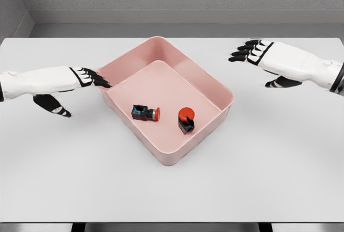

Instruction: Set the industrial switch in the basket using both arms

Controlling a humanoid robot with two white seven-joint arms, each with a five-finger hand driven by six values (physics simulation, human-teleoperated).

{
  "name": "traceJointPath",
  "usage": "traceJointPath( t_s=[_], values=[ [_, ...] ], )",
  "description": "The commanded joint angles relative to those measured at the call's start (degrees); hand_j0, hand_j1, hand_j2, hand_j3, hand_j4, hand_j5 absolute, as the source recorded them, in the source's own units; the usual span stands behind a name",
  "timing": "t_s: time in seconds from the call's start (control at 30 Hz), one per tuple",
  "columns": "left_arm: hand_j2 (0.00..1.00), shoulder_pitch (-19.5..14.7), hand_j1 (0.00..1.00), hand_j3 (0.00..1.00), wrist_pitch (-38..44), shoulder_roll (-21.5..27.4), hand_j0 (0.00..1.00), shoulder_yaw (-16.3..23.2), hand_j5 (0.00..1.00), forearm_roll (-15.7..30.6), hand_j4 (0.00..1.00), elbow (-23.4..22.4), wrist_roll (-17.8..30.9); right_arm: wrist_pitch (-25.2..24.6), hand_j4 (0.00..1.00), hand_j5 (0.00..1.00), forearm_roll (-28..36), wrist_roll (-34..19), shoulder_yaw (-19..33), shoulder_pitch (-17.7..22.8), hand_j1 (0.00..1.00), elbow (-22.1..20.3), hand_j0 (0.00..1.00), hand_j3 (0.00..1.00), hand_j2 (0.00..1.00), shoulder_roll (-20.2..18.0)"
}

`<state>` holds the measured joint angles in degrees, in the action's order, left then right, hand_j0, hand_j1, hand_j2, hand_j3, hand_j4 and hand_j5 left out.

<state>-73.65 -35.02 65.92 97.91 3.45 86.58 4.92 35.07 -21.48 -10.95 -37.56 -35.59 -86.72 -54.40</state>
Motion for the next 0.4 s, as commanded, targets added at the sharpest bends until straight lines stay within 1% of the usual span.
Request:
traceJointPath(
  t_s=[0.0, 0.13, 0.37],
  values=[
    [1.00, 0.2, 1.00, 1.00, 0.0, 4.6, 1.00, 0.8, 1.00, 2.4, 1.00, -0.1, 0.0, -0.1, 1.00, 1.00, 0.5, 0.0, 1.8, 0.1, 1.00, 0.7, 1.00, 1.00, 1.00, -1.8],
    [1.00, 0.9, 1.00, 1.00, 0.0, 5.2, 1.00, 0.8, 1.00, 2.2, 1.00, -0.5, 0.0, -0.1, 1.00, 1.00, 0.5, 0.0, 2.1, 0.2, 1.00, 0.7, 1.00, 1.00, 1.00, -1.8],
    [1.00, 0.9, 1.00, 1.00, 0.0, 4.9, 1.00, 0.8, 1.00, 2.0, 1.00, -0.4, 0.0, -0.1, 1.00, 1.00, 0.4, 0.0, 1.9, 0.2, 1.00, 0.7, 1.00, 1.00, 1.00, -1.7]
  ],
)
